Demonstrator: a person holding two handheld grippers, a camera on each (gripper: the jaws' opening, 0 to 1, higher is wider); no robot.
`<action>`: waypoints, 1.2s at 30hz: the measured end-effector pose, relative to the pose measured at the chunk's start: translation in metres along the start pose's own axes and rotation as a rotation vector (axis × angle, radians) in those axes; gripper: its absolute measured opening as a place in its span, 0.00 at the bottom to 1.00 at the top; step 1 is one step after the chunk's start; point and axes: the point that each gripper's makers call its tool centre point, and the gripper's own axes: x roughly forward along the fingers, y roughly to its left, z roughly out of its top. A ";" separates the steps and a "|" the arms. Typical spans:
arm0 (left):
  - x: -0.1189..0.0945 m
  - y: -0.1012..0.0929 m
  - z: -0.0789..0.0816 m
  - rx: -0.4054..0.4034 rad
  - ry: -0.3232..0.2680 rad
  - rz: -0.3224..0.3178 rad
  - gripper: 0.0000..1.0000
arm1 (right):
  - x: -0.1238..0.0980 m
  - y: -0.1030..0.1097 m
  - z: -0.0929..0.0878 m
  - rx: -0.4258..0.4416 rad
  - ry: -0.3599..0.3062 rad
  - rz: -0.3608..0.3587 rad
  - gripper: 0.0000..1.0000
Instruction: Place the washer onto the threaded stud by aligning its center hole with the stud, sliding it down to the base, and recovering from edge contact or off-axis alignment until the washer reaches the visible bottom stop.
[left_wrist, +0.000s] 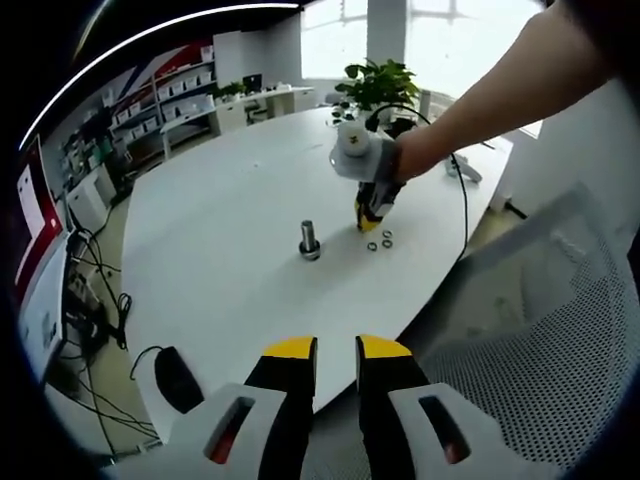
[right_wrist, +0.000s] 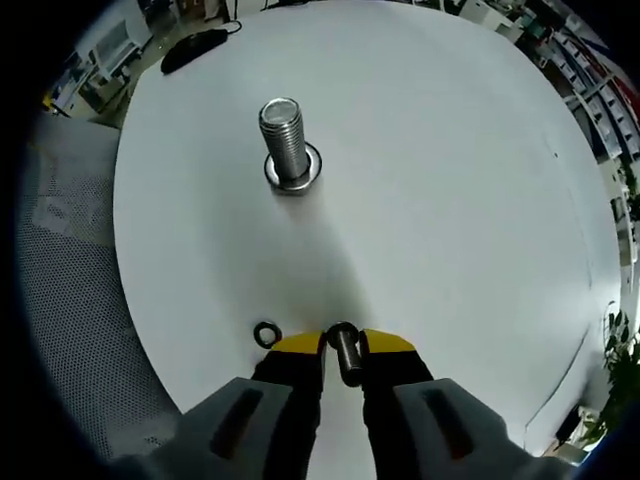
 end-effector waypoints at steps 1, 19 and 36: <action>0.000 0.000 -0.001 0.001 0.003 0.000 0.13 | 0.000 0.001 0.000 0.004 -0.001 0.001 0.16; 0.002 -0.006 -0.003 0.032 0.022 -0.011 0.13 | -0.013 0.004 -0.031 0.145 -0.056 -0.004 0.22; 0.002 -0.001 -0.008 0.083 0.049 0.033 0.12 | -0.011 0.009 -0.057 0.224 -0.089 0.002 0.22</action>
